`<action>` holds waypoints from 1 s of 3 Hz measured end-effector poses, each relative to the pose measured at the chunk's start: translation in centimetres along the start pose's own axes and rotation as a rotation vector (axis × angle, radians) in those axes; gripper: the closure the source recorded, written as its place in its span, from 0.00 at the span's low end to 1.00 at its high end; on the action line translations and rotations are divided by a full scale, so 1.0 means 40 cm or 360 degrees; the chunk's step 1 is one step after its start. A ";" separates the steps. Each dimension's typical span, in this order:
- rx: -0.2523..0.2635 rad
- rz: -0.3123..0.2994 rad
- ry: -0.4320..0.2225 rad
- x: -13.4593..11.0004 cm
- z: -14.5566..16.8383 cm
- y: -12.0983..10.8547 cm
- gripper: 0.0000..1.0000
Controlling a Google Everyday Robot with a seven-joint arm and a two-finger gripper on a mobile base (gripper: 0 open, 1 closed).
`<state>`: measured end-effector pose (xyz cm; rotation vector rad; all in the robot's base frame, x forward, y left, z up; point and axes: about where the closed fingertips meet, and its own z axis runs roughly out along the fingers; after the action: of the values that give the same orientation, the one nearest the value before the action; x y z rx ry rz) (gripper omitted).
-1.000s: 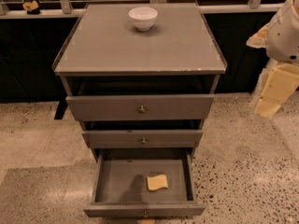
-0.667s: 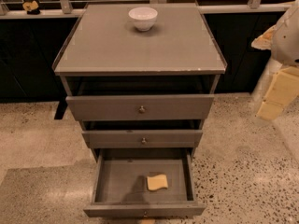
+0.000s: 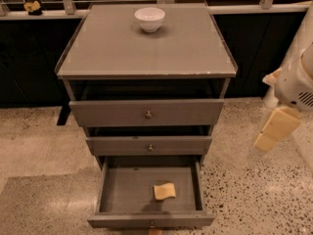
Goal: Pick sponge from bottom drawer and place on counter
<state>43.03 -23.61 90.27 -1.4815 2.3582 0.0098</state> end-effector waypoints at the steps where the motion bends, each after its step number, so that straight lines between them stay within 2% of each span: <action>1: -0.0022 0.0022 0.0074 0.004 0.153 0.015 0.00; 2: 0.0024 -0.0025 0.0195 0.004 0.301 0.030 0.00; 3: 0.0030 -0.0015 0.0296 0.016 0.439 0.013 0.00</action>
Offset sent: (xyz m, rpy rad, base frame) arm 0.0420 0.0417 -0.1927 -0.2357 0.0439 -0.0034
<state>47.47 -20.56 73.53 -1.5444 2.4884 -0.1593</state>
